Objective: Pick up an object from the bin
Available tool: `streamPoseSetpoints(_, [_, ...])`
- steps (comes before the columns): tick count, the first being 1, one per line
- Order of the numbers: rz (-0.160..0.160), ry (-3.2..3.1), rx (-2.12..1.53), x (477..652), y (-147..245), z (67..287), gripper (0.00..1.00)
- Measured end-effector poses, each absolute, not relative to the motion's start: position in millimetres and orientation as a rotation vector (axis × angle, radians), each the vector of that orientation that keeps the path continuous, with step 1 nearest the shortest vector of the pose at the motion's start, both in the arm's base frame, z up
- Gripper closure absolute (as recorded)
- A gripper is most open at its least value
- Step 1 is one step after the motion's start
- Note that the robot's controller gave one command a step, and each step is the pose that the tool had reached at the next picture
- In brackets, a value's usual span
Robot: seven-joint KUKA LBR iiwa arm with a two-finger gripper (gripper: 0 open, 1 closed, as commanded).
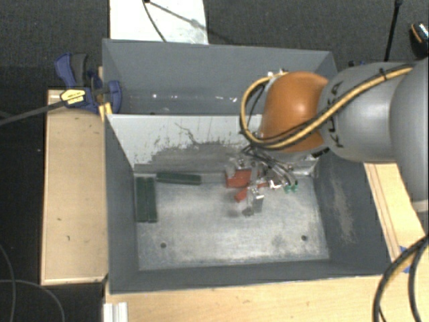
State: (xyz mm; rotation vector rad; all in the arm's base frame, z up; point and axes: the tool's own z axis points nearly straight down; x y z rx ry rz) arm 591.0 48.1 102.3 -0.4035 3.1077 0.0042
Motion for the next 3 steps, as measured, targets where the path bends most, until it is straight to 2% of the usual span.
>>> streamPoseSetpoints(1, [-0.001,3.132,0.102,592.0,0,105,0.00])
streamPoseSetpoints(2, [0.004,3.138,0.142,590.9,41,69,0.00])
streamPoseSetpoints(3, [0.000,3.137,-0.121,592.8,15,71,0.00])
